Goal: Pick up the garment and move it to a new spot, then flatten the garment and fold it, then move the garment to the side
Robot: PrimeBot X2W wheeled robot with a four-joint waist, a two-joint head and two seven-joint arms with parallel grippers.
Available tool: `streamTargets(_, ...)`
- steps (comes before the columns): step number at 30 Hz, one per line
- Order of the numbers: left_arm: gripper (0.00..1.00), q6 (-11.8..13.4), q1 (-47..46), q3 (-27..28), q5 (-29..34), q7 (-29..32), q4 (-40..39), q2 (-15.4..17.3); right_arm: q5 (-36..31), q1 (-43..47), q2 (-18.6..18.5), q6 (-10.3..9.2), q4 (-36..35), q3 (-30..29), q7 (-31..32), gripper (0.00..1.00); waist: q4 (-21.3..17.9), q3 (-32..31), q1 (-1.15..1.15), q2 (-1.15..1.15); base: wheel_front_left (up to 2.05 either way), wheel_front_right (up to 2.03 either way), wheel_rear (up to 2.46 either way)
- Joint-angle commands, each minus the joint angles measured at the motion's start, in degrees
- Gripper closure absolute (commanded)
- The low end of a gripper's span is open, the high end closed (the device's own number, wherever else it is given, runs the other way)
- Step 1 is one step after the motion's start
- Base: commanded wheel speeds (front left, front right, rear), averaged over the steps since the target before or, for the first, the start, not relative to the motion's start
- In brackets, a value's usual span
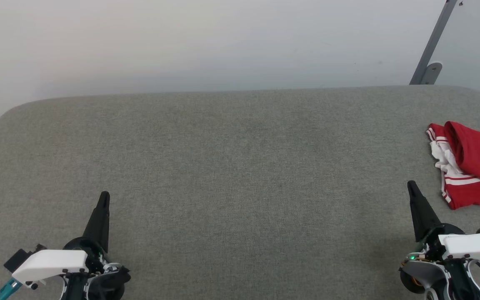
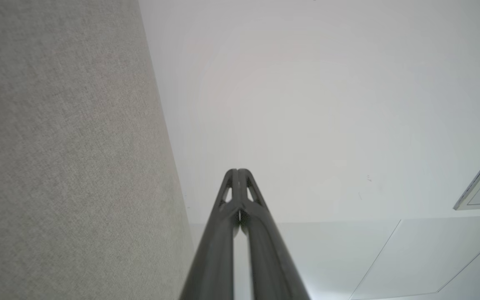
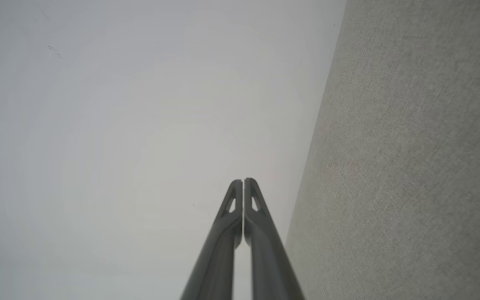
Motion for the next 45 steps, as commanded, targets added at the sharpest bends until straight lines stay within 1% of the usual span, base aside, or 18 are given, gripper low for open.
streamTargets(1,1.0,-0.32,-0.71,0.2,0.06,0.2,-0.02,-0.07,0.19,-0.23,0.08,0.02,0.01,-0.06,0.14,1.0,0.0,0.0,0.0,0.0,0.0,0.0,0.0)
streamTargets(45,1.0,-0.33,-0.74,0.33,0.28,0.37,-0.02,-0.17,0.14,-0.23,0.1,0.01,0.0,-0.08,0.15,1.0,0.0,0.0,0.0,0.0,0.0,0.0,0.0)
